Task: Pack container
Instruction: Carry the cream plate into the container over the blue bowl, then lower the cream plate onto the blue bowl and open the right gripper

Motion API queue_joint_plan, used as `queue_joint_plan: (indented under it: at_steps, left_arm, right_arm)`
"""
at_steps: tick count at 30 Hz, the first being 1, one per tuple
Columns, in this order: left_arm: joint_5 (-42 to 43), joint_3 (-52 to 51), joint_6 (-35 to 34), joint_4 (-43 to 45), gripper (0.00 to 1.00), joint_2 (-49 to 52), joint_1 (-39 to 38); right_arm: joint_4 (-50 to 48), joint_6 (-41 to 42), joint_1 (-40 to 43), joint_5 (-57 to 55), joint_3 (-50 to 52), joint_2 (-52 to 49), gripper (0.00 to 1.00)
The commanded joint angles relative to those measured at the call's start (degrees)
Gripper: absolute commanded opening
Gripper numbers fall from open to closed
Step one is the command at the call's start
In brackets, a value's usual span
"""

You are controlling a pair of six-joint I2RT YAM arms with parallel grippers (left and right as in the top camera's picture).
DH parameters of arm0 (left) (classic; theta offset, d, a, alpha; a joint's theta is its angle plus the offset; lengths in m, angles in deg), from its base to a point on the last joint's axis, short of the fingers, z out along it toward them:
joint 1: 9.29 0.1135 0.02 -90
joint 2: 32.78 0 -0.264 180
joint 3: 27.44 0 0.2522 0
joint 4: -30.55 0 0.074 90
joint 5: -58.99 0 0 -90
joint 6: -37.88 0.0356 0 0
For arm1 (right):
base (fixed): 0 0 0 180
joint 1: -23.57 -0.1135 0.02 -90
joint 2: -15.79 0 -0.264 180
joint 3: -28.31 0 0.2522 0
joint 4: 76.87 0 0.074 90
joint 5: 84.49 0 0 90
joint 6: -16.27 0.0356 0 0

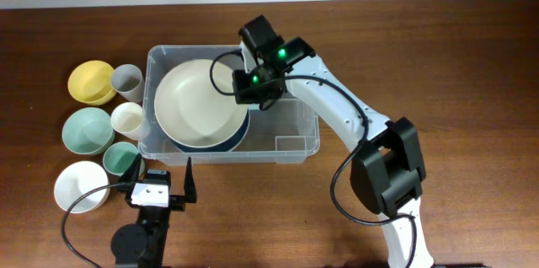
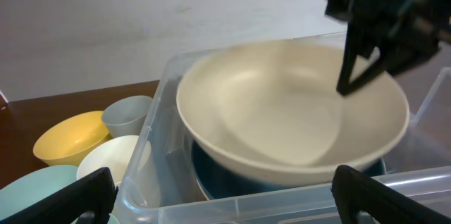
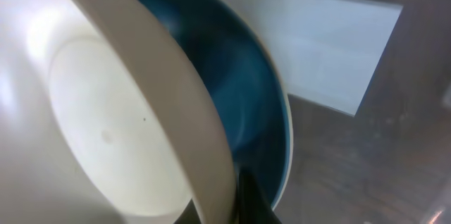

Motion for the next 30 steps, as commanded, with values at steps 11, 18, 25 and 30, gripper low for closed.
queue_joint_plan:
  at_steps: [11, 18, 25, 30]
  left_arm:
    - [0.0, -0.1, 0.7, -0.5, 1.0, -0.4, 0.3]
    - [0.0, -0.1, 0.7, -0.5, 1.0, -0.4, 0.3]
    - [0.0, -0.1, 0.7, -0.5, 1.0, -0.4, 0.3]
    - [0.0, -0.1, 0.7, -0.5, 1.0, -0.4, 0.3]
  right_arm:
    - [-1.0, 1.7, -0.5, 3.0, 2.5, -0.5, 0.11]
    - [-1.2, 1.6, -0.5, 5.5, 2.5, -0.6, 0.07]
    - [-1.2, 1.6, -0.5, 5.9, 2.5, -0.6, 0.2]
    - [-1.2, 1.6, -0.5, 6.8, 2.5, -0.6, 0.6]
